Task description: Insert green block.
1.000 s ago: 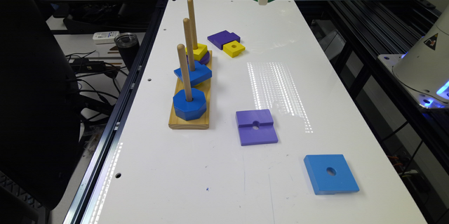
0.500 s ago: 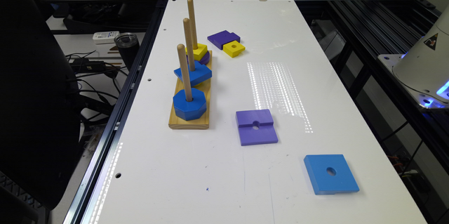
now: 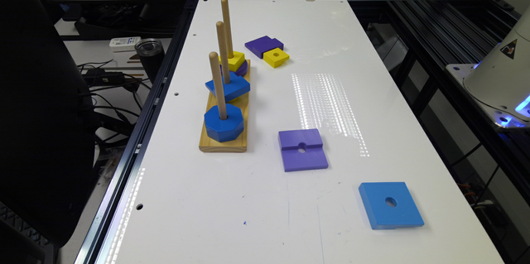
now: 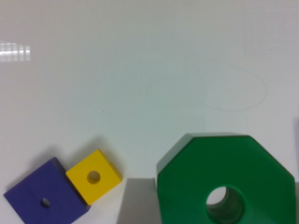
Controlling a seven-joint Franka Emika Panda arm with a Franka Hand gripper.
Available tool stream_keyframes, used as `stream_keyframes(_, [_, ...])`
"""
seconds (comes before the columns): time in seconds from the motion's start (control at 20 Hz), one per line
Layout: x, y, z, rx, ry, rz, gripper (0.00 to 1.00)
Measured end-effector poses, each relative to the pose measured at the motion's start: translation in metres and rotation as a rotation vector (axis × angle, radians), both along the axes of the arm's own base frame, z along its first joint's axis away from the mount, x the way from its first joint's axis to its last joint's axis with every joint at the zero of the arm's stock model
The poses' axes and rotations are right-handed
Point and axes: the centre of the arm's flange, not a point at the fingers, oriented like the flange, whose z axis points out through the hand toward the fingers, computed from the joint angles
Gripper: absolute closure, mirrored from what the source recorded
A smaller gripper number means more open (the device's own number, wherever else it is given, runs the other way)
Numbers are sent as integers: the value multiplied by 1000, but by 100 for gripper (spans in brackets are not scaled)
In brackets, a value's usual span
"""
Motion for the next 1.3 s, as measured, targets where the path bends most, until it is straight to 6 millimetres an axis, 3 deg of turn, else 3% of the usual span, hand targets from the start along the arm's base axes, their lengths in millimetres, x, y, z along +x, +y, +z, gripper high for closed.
stream_keyframes(0.75, [0,3,-1,-1,-1,3,100])
stream_keyframes(1.3, [8,28,-2,-2,-21,10,100])
